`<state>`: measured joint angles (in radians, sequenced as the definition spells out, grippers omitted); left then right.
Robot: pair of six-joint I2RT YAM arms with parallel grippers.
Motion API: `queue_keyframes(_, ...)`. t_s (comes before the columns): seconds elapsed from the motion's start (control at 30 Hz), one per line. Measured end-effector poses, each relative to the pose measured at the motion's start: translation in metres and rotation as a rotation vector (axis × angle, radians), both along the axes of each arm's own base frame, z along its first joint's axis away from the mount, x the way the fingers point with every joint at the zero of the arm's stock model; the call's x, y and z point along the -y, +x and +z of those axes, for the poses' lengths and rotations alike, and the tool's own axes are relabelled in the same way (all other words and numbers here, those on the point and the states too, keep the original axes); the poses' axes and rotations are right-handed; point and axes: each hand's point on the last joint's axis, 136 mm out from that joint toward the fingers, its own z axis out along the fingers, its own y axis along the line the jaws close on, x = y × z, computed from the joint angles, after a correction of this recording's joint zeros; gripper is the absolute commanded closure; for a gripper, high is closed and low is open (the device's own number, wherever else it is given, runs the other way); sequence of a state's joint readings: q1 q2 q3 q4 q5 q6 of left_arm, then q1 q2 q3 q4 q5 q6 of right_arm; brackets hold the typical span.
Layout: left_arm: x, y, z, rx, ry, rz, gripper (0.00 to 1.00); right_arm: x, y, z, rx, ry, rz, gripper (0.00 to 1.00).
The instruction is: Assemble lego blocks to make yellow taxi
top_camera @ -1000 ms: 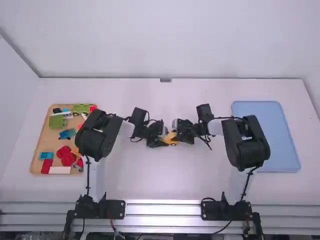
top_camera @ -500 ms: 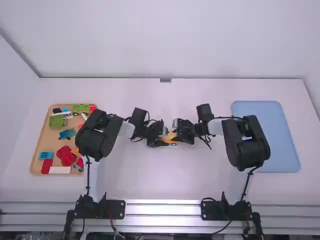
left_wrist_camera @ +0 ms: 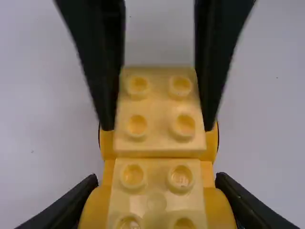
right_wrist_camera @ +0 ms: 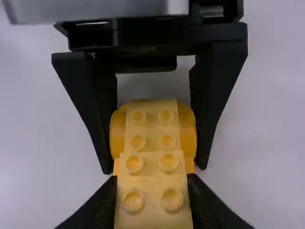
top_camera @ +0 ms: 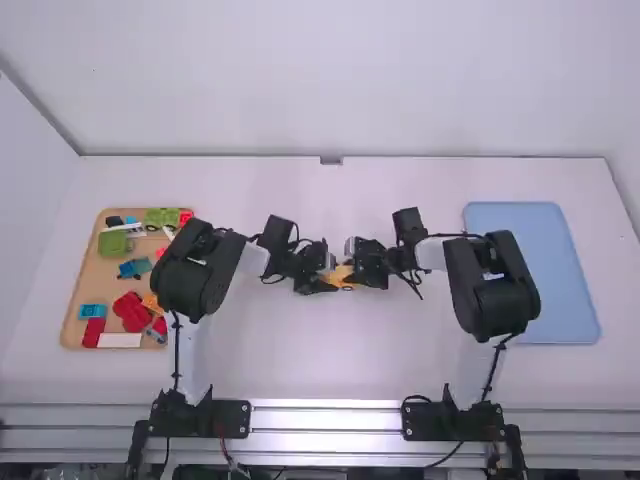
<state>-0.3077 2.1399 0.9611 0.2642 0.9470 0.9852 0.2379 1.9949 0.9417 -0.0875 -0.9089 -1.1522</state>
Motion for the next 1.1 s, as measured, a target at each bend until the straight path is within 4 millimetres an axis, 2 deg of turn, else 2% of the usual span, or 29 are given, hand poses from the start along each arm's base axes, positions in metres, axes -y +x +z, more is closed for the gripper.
queue_keyframes(0.07,0.0,0.0,0.0,0.0,0.0,0.0,0.73,-0.002,-0.001,0.0,0.003,-0.002,0.005,0.51)
queue_keyframes(0.37,0.0,0.0,0.0,-0.001,0.0,0.0,0.73,-0.003,-0.002,0.0,0.003,0.002,0.01,0.49)
queue_keyframes(0.5,0.0,0.0,0.0,-0.001,0.0,0.0,0.73,-0.005,-0.002,0.006,-0.003,0.042,0.016,0.45)
queue_keyframes(0.67,0.0,0.0,0.0,-0.001,0.0,0.0,0.73,0.003,0.0,0.021,0.0,0.142,0.021,0.43)
queue_keyframes(0.7,0.0,0.0,0.0,-0.001,0.0,0.0,0.73,0.003,0.0,0.022,0.003,0.149,0.021,0.47)
queue_keyframes(0.8,0.0,0.0,0.0,0.0,0.0,0.0,0.73,0.008,0.004,0.029,0.02,0.179,0.017,0.94)
queue_keyframes(0.9,0.0,0.0,0.0,-0.001,0.0,0.0,0.73,0.01,0.006,0.027,0.006,0.16,-0.002,1.0)
queue_keyframes(1.1,0.0,0.0,0.0,-0.001,-0.001,-0.002,0.73,0.007,0.001,0.012,-0.049,0.056,-0.032,1.0)
